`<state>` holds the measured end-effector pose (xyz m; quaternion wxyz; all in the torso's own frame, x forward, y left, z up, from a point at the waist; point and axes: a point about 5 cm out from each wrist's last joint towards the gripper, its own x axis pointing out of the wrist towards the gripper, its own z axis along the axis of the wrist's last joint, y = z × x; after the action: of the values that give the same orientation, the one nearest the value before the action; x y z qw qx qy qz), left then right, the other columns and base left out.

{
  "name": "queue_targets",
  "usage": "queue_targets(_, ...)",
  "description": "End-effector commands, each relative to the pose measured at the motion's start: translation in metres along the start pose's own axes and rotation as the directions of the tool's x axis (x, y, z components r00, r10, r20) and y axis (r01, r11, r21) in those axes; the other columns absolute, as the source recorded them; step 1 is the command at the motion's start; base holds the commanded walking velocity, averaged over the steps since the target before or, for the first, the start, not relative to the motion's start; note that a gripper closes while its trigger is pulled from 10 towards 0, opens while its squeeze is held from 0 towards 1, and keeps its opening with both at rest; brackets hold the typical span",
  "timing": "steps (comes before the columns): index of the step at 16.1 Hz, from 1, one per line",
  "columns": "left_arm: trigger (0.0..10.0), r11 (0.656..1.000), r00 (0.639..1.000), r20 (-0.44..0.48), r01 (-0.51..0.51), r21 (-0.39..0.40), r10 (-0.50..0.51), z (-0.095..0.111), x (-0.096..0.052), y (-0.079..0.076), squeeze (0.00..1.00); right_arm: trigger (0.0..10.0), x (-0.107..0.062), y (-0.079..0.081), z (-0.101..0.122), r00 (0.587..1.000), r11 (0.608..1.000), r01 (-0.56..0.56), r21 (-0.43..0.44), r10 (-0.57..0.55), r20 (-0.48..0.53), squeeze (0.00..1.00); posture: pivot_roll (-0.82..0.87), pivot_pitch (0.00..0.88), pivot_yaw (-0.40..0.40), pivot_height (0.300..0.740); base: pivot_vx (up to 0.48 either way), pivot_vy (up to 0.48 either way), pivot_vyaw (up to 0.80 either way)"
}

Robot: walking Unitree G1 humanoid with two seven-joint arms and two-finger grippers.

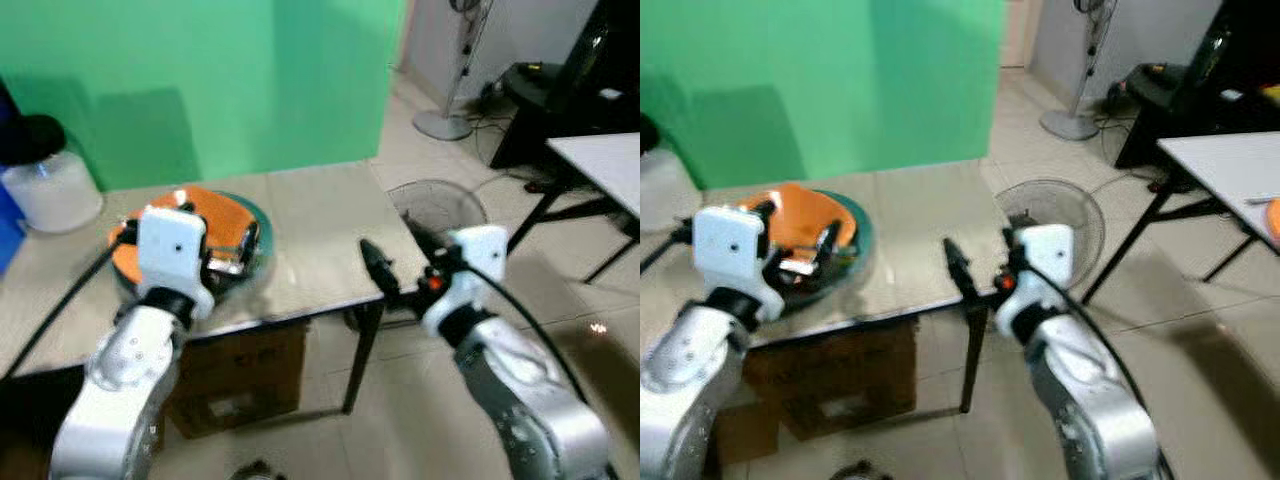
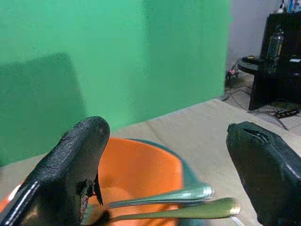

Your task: Setting the table

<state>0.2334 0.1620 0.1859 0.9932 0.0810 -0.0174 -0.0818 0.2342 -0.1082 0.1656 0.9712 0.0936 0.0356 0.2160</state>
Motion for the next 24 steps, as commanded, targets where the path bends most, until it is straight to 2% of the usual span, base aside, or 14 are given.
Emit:
queue_targets(1, 10.0, 1.000, 1.000, 0.006, 0.008, -0.005, -0.008, 0.001, 0.001, -0.002, 0.00, 10.0, -0.001, -0.005, 0.003, 1.000, 1.000, 0.013, -0.012, -0.013, 0.015, 1.00, 0.19, 0.000, -0.041, 0.740, 0.000, 0.322, 0.00)
queue_targets(7, 10.0, 1.000, 0.999, 0.034, -0.019, 0.009, 0.019, 0.006, 0.002, 0.003, 0.00, 10.0, 0.003, -0.004, 0.004, 1.000, 0.999, -0.028, -0.019, 0.028, 0.006, 1.00, 0.20, 0.000, -0.040, 0.740, 0.000, 0.106, 0.00)
queue_targets(11, 10.0, 0.999, 0.998, 0.042, -0.039, 0.010, 0.039, 0.007, 0.004, 0.009, 0.00, 10.0, 0.010, -0.003, 0.007, 0.998, 0.998, -0.055, -0.041, 0.056, 0.012, 1.00, 0.20, 0.000, -0.032, 0.740, 0.133, 0.000, 0.80)
queue_targets(16, 10.0, 1.000, 0.999, 0.044, -0.005, 0.006, 0.005, 0.008, 0.007, 0.003, 0.00, 10.0, 0.016, -0.006, 0.016, 0.997, 0.995, -0.065, -0.079, 0.068, 0.039, 1.00, 0.20, 0.000, -0.035, 0.740, 0.319, 0.000, 0.80)
queue_targets(19, 10.0, 1.000, 0.999, 0.043, -0.005, 0.006, 0.005, 0.007, 0.007, 0.003, 0.00, 10.0, 0.019, -0.009, 0.022, 0.996, 0.991, -0.075, -0.107, 0.079, 0.029, 1.00, 0.20, 0.000, -0.045, 0.740, 0.314, 0.000, 0.00)
queue_targets(20, 10.0, 1.000, 0.999, 0.042, -0.005, 0.004, 0.005, 0.007, 0.006, 0.003, 0.00, 10.0, 0.020, -0.010, 0.025, 0.995, 0.986, -0.098, -0.137, 0.101, 0.014, 0.55, 0.21, 0.000, -0.051, 0.740, 0.289, 0.000, 0.00)
queue_targets(21, 10.0, 1.000, 0.999, 0.043, -0.002, 0.005, 0.001, 0.007, 0.006, 0.002, 0.00, 10.0, 0.021, -0.011, 0.027, 0.993, 0.980, -0.118, -0.163, 0.119, -0.003, 0.31, 0.21, 0.000, -0.054, 0.740, 0.270, 0.000, 0.00)
queue_targets(22, 10.0, 1.000, 0.999, 0.044, 0.006, 0.006, -0.006, 0.007, 0.006, 0.000, 0.00, 10.0, 0.022, -0.012, 0.029, 0.989, 0.970, -0.145, -0.193, 0.143, -0.024, 0.00, 0.21, 0.000, -0.056, 0.740, 0.000, 0.000, 0.00)
queue_targets(24, 10.0, 0.999, 0.999, 0.029, 0.045, 0.019, -0.046, 0.005, 0.005, -0.004, 0.00, 10.0, 0.026, -0.014, 0.035, 0.980, 0.947, -0.198, -0.253, 0.186, -0.070, 0.00, 0.20, 0.000, -0.055, 0.740, 0.000, 0.000, 0.00)
